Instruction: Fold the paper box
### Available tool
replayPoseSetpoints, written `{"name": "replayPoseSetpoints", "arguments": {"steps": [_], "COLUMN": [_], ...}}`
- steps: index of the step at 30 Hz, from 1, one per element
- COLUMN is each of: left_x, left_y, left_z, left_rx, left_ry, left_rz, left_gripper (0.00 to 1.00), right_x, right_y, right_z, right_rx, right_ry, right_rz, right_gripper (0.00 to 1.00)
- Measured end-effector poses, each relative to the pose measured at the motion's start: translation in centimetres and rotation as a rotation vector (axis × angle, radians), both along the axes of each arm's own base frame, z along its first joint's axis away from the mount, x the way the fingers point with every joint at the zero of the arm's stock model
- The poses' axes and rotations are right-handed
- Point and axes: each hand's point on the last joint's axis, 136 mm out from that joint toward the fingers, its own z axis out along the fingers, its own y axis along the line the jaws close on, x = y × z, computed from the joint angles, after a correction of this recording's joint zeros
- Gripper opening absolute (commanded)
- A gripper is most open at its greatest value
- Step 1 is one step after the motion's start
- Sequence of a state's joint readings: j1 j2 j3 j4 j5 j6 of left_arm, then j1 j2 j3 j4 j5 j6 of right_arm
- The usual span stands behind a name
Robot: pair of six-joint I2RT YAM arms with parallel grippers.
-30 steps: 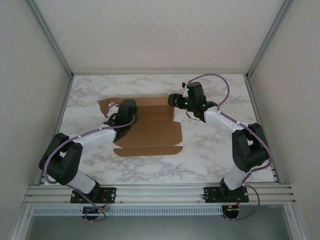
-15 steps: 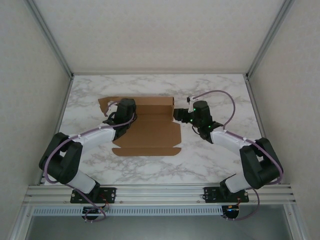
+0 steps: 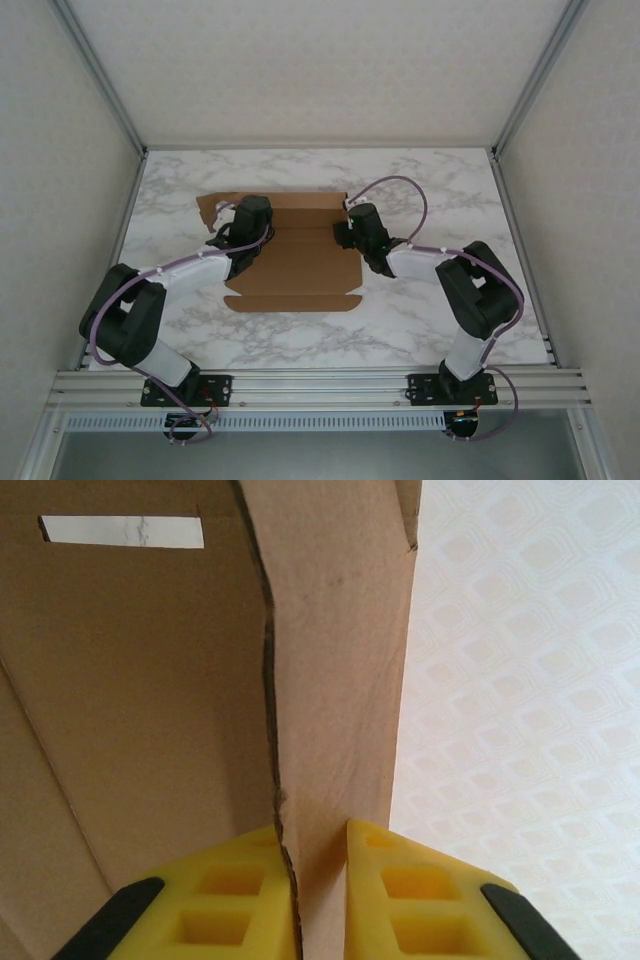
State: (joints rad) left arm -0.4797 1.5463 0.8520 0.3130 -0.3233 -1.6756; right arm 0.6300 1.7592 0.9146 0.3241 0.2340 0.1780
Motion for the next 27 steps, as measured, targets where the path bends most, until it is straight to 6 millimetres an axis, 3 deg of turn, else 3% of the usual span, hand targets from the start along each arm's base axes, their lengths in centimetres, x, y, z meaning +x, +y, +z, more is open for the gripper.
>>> {"name": "replayPoseSetpoints", "arguments": {"steps": [2, 7, 18, 27], "left_x": [0.1, 0.1, 0.2, 0.3], "left_y": [0.0, 0.1, 0.2, 0.2], "left_z": [0.1, 0.1, 0.1, 0.1], "left_rx": [-0.001, -0.006, -0.022, -0.028], "left_ry": [-0.002, -0.002, -0.002, -0.003], "left_rz": [0.001, 0.003, 0.013, 0.017], "left_gripper": [0.15, 0.13, 0.13, 0.14], "right_x": [0.5, 1.6, 2.7, 2.8], "right_y": [0.0, 0.4, 0.8, 0.7], "right_z": [-0.1, -0.3, -0.5, -0.6], "right_rx": [-0.014, -0.030, -0.118, -0.144], "right_ry": [-0.004, -0.005, -0.038, -0.040], "right_rz": [-0.012, -0.028, -0.130, -0.264], "right_gripper": [0.33, 0.30, 0.06, 0.05]}}
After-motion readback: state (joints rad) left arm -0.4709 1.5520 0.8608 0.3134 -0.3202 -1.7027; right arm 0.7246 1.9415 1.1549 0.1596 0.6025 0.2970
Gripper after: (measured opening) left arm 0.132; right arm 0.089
